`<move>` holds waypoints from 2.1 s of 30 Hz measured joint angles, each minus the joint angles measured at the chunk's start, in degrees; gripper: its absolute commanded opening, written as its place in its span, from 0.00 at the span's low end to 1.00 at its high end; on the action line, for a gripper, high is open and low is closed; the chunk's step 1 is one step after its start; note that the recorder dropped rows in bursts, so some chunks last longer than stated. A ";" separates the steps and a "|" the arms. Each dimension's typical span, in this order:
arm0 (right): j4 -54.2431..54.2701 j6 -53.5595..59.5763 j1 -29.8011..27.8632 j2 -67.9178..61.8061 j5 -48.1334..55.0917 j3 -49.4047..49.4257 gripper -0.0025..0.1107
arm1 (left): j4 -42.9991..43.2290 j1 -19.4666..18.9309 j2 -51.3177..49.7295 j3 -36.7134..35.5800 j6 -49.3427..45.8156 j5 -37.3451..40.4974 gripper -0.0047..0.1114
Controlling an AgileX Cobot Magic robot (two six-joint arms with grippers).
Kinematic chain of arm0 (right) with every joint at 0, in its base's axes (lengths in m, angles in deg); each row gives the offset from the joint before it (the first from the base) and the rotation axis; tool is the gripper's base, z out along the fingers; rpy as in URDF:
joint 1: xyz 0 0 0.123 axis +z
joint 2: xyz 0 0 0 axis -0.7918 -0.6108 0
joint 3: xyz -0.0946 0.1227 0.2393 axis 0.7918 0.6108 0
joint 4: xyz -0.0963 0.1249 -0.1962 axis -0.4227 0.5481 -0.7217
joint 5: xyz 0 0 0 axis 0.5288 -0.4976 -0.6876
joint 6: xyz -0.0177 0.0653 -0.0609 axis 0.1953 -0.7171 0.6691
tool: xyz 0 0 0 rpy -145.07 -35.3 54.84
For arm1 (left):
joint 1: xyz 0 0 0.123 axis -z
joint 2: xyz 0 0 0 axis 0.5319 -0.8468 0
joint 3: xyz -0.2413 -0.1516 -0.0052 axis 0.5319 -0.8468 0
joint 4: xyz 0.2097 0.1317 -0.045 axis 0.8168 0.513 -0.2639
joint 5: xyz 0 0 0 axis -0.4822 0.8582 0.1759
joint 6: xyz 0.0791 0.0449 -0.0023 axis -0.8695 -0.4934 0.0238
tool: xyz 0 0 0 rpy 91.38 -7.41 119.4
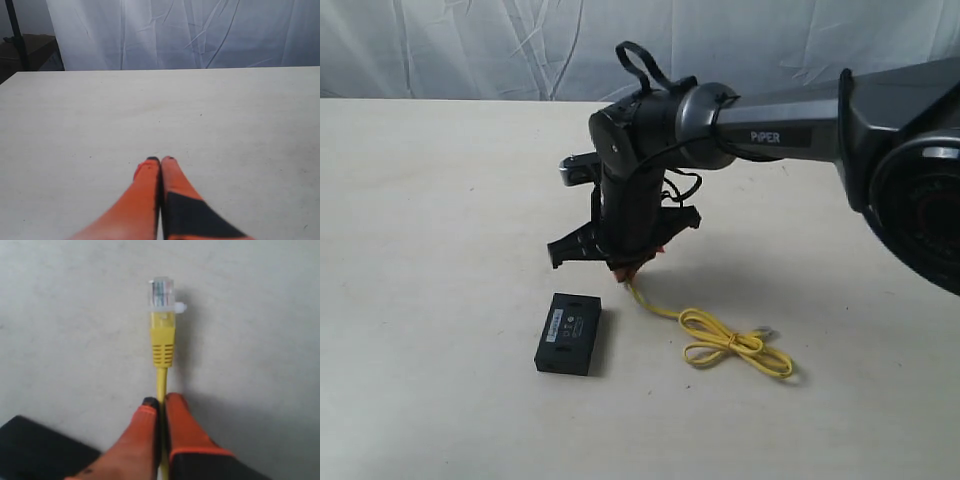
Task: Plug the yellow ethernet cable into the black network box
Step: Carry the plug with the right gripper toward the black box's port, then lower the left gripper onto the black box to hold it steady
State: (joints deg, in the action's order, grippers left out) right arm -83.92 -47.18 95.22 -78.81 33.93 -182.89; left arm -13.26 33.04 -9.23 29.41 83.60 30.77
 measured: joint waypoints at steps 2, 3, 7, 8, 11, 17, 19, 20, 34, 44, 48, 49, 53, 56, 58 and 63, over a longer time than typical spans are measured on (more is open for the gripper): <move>-0.02 2.80 0.00 2.34 1.16 0.12 0.02 | 0.00 0.00 0.00 0.00 0.00 0.00 0.04; -0.34 4.29 0.00 3.81 1.51 0.34 0.02 | 0.00 0.00 0.00 0.00 0.00 0.00 0.04; -2.91 8.84 0.00 9.94 1.22 5.02 0.02 | 0.00 0.00 0.00 0.00 0.00 0.00 0.04; -3.27 9.89 0.00 11.51 0.45 7.40 0.02 | 0.00 0.00 0.00 0.00 0.00 0.00 0.04; -3.52 13.92 0.00 15.71 -4.18 16.33 0.02 | 0.00 0.00 0.00 0.00 0.00 0.00 0.04; -0.92 24.46 0.00 22.41 -11.02 29.52 0.02 | 0.00 0.00 0.00 0.00 0.00 0.00 0.04; 1.39 28.48 0.00 23.12 -11.49 32.06 0.02 | 0.00 0.00 0.00 0.00 0.00 0.00 0.04; 2.69 30.35 0.00 23.21 -11.63 33.05 0.02 | 0.00 0.00 0.00 0.00 0.00 0.00 0.04; 8.98 38.80 4.89 21.92 -16.08 37.36 0.02 | 0.00 0.00 0.00 0.00 0.00 0.00 0.04; 10.72 41.81 8.51 21.32 -17.45 37.47 0.02 | 0.00 0.00 0.00 0.00 0.00 0.00 0.04; 11.91 42.04 8.62 21.32 -18.87 37.47 0.02 | 0.00 0.00 0.00 0.00 0.00 0.00 0.04; 12.34 42.03 8.62 21.21 -19.27 37.47 0.02 | 0.00 0.00 0.00 0.00 0.00 0.00 0.04; 14.56 42.03 8.62 21.21 -20.46 37.47 0.02 | 0.00 0.00 0.00 0.00 0.00 0.00 0.04; 15.00 42.03 8.64 21.21 -20.62 37.47 0.02 | 0.00 0.00 0.00 0.00 0.00 0.00 0.04; 15.11 42.03 8.64 21.21 -20.38 37.47 0.02 | 0.00 0.00 0.00 0.00 0.00 0.00 0.04; 15.11 42.03 8.64 22.53 -19.09 37.47 0.02 | -1.15 0.00 0.00 0.00 0.11 -4.04 0.04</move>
State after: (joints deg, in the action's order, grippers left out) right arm -68.81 -5.15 103.86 -56.28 14.84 -145.43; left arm -14.42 33.04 -9.23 29.41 83.71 26.72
